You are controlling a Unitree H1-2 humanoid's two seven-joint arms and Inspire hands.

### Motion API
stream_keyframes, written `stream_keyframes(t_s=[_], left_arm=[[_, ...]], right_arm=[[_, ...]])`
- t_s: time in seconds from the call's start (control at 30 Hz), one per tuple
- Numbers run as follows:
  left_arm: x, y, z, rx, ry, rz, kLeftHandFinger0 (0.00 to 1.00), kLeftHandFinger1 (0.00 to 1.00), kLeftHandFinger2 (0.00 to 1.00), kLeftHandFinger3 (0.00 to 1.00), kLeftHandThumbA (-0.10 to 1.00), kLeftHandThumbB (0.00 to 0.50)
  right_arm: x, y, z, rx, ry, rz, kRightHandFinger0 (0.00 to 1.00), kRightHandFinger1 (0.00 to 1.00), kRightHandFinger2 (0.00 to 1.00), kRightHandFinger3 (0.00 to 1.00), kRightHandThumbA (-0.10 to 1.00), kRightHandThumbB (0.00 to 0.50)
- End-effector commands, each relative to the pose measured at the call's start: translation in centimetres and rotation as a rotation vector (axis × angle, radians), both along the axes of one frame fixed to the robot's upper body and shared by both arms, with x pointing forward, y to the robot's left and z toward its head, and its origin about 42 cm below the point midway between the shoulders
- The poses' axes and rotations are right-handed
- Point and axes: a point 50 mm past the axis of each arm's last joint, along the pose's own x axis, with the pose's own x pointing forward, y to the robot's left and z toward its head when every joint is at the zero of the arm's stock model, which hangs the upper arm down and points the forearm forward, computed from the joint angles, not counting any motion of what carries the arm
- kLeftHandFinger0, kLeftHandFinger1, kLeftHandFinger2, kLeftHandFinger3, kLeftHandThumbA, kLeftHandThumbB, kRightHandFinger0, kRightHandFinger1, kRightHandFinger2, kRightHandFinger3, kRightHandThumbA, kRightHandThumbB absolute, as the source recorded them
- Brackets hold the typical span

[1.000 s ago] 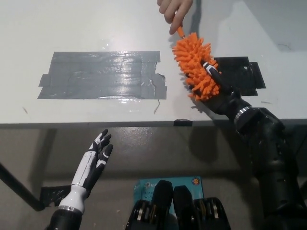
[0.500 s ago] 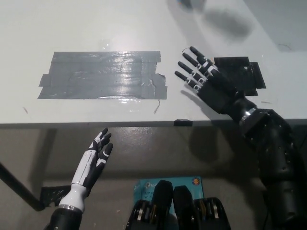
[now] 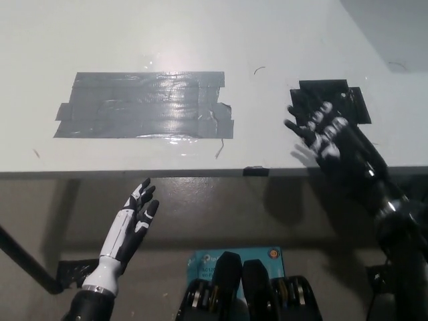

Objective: An orange duster is kept infront of the robot in the middle of the table and the robot extends its right arm to grab the duster, picks it up and hands it to a person

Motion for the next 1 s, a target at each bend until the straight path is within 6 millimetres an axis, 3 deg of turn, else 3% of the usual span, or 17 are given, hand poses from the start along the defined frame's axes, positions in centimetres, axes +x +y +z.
stream_keyframes(t_s=[0.0, 0.13, 0.33, 0.37, 0.53, 0.8, 0.97], left_arm=[[-0.6, 0.5, 0.1, -0.004, -0.014, -0.006, 0.92, 1.0, 1.0, 1.0, 0.88, 0.084], [-1.1, 0.4, -0.5, -0.006, 0.001, 0.0, 0.92, 1.0, 1.0, 1.0, 0.86, 0.094], [-1.5, 0.5, -1.0, -0.014, 0.005, 0.007, 0.91, 1.0, 1.0, 1.0, 0.85, 0.092], [-1.4, 0.5, -1.0, -0.016, 0.005, 0.007, 0.91, 1.0, 1.0, 1.0, 0.85, 0.094], [-1.5, 0.5, -1.0, -0.026, -0.003, 0.007, 0.92, 1.0, 1.0, 1.0, 0.85, 0.102], [-2.1, 0.8, -1.2, -0.036, 0.001, 0.015, 0.94, 1.0, 1.0, 1.0, 0.89, 0.133], [-2.0, 0.8, -1.1, -0.032, -0.009, 0.017, 0.95, 1.0, 1.0, 1.0, 0.9, 0.132]], right_arm=[[-4.2, -2.0, 0.0, -0.26, -0.258, -0.199, 1.0, 1.0, 1.0, 1.0, 0.88, 0.419], [-4.6, -2.9, -4.1, -0.406, -0.185, -0.243, 1.0, 1.0, 1.0, 1.0, 0.94, 0.378], [-4.4, -2.7, -8.0, -0.507, -0.105, -0.262, 1.0, 1.0, 1.0, 1.0, 0.95, 0.337], [-4.3, -2.7, -8.3, -0.518, -0.098, -0.259, 1.0, 1.0, 1.0, 1.0, 0.97, 0.322], [-3.9, -2.9, -9.0, -0.562, -0.071, -0.241, 1.0, 1.0, 1.0, 1.0, 1.0, 0.346], [-3.7, -2.7, -9.6, -0.635, -0.076, -0.219, 1.0, 1.0, 1.0, 1.0, 1.0, 0.322], [-3.5, -2.7, -9.6, -0.666, -0.089, -0.218, 1.0, 1.0, 1.0, 1.0, 1.0, 0.338]])
